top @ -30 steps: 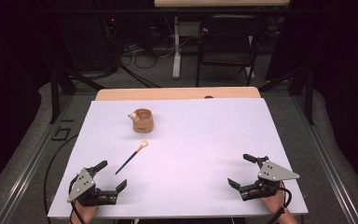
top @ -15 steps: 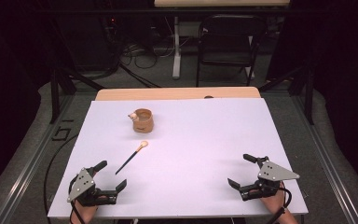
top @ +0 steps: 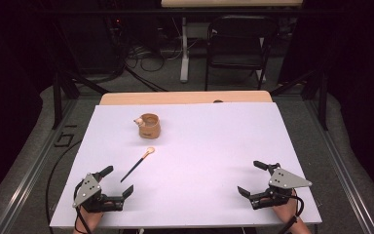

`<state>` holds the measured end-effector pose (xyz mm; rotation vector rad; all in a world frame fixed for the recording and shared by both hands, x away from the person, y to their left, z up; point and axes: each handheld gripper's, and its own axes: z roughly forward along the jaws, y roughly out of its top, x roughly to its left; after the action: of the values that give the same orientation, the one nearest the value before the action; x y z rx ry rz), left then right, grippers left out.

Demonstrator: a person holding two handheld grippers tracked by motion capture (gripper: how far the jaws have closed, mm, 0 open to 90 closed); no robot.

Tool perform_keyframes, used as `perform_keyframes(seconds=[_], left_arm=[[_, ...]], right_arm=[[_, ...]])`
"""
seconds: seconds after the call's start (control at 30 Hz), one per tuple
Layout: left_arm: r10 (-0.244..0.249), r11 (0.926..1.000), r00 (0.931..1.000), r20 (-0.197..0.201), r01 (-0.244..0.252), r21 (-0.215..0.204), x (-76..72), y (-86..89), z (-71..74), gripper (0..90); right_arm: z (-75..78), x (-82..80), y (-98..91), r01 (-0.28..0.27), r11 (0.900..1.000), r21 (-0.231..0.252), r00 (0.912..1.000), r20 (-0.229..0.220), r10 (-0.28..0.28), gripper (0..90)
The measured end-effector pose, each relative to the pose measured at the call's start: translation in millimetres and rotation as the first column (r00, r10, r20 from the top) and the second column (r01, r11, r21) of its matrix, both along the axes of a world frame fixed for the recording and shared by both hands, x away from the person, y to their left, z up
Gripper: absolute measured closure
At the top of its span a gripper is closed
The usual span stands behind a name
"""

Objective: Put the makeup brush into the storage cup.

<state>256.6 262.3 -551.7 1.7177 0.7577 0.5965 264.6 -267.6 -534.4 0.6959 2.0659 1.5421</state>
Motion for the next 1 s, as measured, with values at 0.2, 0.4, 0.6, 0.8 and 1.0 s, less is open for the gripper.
perform_keyframes(seconds=[0.2,0.4,0.6,0.8,1.0], left_arm=[[-0.002,1.0,0.9999,-0.014,0.002,-0.001,3.8,-1.5,1.0,0.1],[-0.01,0.9998,0.9998,-0.015,0.01,0.018,9.1,-4.8,2.4,0.1],[-0.014,0.9996,0.9996,-0.022,0.015,0.024,16.2,-9.4,3.8,0.0],[-0.016,0.9992,0.9997,-0.02,0.017,0.038,22.0,-14.1,5.5,0.0],[-0.006,0.9992,0.9994,-0.035,0.007,0.04,29.4,-15.6,7.6,0.0]], right_arm=[[-0.3,0.6,0.0,0.001,1.0,0.005,1.0,0.0,-0.001,0.0],[-0.1,0.7,-0.2,0.0,1.0,-0.006,1.0,-0.002,0.0,0.0],[-0.2,0.6,-0.3,0.002,1.0,-0.004,1.0,-0.002,-0.002,0.0],[-0.3,0.8,-0.6,0.002,1.0,-0.004,1.0,-0.003,-0.002,0.0],[-0.2,0.6,-0.7,0.003,1.0,-0.004,1.0,-0.004,-0.003,0.0]])
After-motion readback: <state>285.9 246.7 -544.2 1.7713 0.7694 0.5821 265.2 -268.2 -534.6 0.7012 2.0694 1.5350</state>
